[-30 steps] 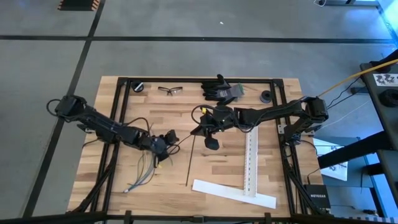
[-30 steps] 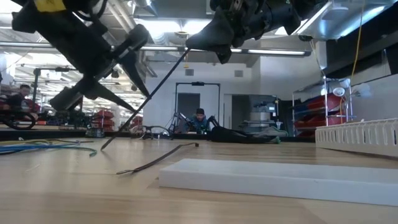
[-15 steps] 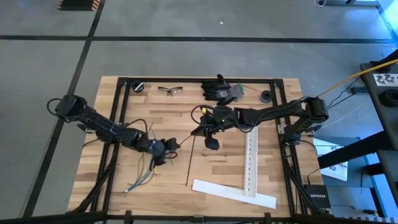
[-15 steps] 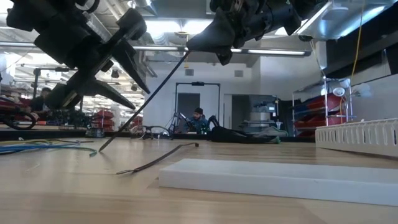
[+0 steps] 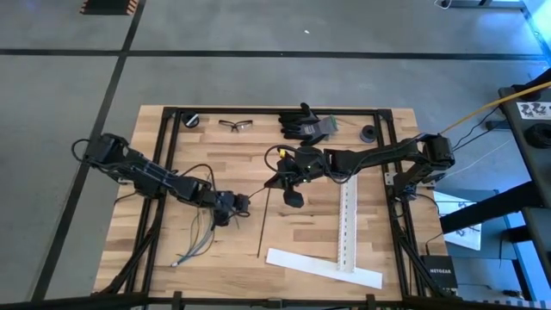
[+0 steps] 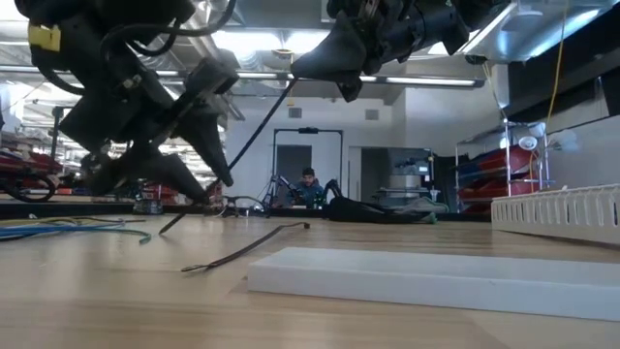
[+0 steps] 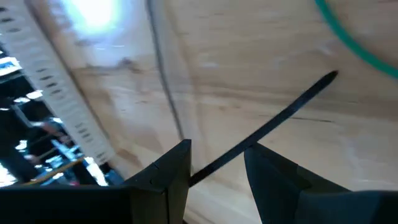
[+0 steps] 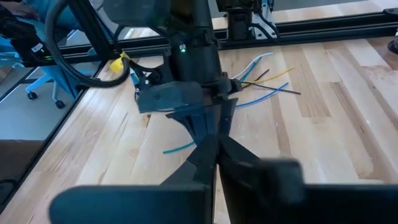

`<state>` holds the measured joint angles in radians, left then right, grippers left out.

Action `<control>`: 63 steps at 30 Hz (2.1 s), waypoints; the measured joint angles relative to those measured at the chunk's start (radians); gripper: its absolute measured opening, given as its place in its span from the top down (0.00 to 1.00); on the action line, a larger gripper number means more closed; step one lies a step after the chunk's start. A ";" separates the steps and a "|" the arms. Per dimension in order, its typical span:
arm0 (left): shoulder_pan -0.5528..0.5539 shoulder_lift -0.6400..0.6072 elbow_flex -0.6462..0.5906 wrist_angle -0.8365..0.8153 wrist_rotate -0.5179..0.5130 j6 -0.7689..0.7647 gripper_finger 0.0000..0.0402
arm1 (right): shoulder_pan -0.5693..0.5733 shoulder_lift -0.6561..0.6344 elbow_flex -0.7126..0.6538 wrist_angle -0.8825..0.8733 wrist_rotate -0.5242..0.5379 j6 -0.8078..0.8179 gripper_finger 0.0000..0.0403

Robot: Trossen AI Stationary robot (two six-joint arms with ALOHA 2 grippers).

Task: Ziptie cables
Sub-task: Wrap the cable wires with the black zip tie

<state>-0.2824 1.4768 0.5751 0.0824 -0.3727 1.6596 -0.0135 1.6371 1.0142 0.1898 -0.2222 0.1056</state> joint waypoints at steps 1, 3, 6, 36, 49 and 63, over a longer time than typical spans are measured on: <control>-0.002 0.003 0.000 0.014 0.001 0.002 0.67 | 0.000 0.000 0.000 0.000 0.000 0.001 1.00; -0.008 0.007 0.000 0.022 0.004 0.001 0.67 | 0.000 0.000 0.000 0.000 0.000 0.002 1.00; -0.003 0.016 0.000 0.036 0.005 -0.020 0.70 | 0.000 0.000 0.000 0.000 0.000 0.003 1.00; -0.077 0.021 0.055 0.345 -0.030 -1.229 1.00 | 0.000 0.001 0.000 0.079 0.081 -0.112 1.00; -0.079 0.068 0.054 0.578 -0.029 -1.376 1.00 | 0.000 0.001 0.000 0.157 0.153 -0.217 1.00; -0.081 0.067 0.054 0.858 -0.184 -1.792 1.00 | 0.042 0.001 0.000 0.159 0.318 -0.471 1.00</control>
<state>-0.3633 1.5438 0.6294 0.9406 -0.5572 -0.1327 0.0283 1.6382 1.0145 0.3492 0.0961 -0.3655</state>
